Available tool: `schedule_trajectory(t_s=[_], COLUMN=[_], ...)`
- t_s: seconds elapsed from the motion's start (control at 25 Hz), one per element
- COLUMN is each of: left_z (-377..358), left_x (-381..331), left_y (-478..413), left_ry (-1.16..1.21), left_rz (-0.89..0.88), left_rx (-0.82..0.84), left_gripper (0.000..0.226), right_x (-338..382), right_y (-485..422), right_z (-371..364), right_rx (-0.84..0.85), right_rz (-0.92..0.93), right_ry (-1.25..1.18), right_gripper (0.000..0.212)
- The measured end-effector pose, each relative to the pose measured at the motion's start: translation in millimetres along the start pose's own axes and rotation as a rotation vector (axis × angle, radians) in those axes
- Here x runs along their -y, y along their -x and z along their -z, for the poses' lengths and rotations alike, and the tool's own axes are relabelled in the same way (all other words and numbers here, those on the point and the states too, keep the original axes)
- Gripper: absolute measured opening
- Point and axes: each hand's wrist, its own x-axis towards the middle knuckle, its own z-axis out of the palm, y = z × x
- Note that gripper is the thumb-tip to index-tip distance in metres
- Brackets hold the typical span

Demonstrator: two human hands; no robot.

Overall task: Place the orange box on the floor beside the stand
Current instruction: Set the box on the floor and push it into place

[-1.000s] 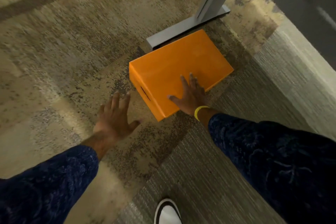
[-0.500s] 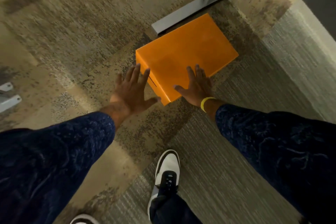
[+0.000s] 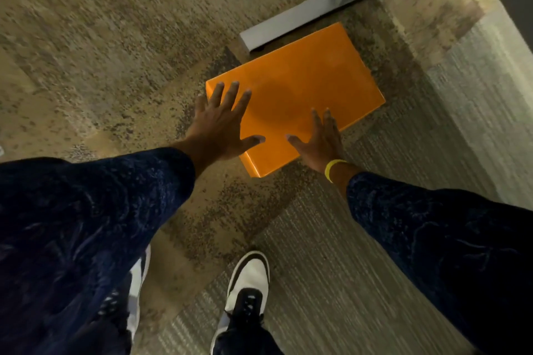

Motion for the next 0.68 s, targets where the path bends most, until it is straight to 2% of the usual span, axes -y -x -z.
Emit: schedule_trajectory(t_s=[0.2,0.32,0.44,0.48,0.56,0.6,0.68], left_z=[-25.6,-34.6,-31.1,-28.0,-24.7,-22.8,-21.0], left_x=[-8.7,2.4,22.5,29.3,41.5,46.5,52.4], left_y=[-48.5,-64.8,-77.1,-81.1,-89.1,-92.3,-93.8], left_ry=[0.006,-0.048,-0.020,0.000,0.075,0.160,0.472], left_rz=[-0.046,-0.084,-0.117,-0.072,0.106,0.210,0.399], left_rx=[0.076,0.053,-0.006,-0.014,0.003,0.027,0.107], left_gripper=[0.110,0.095,0.086,0.092,0.112,0.122,0.127], right_x=[3.7,-1.1,-5.3,-3.7,0.5,2.3,5.0], right_y=[-35.1,-45.4,-43.6,-41.5,-39.7,-39.9,-40.0], right_z=[-8.9,-16.8,-25.4,-29.4,-37.7,-41.2,-51.2], right_rx=[-0.103,-0.126,-0.232,-0.277,-0.333,-0.290,-0.049], right_rz=[-0.011,0.003,0.012,-0.060,-0.363,-0.522,-0.677], right_ry=[-0.019,-0.013,-0.054,-0.141,-0.462,-0.659,-1.070], right_gripper=[0.094,0.095,0.102,0.110,0.132,0.137,0.125])
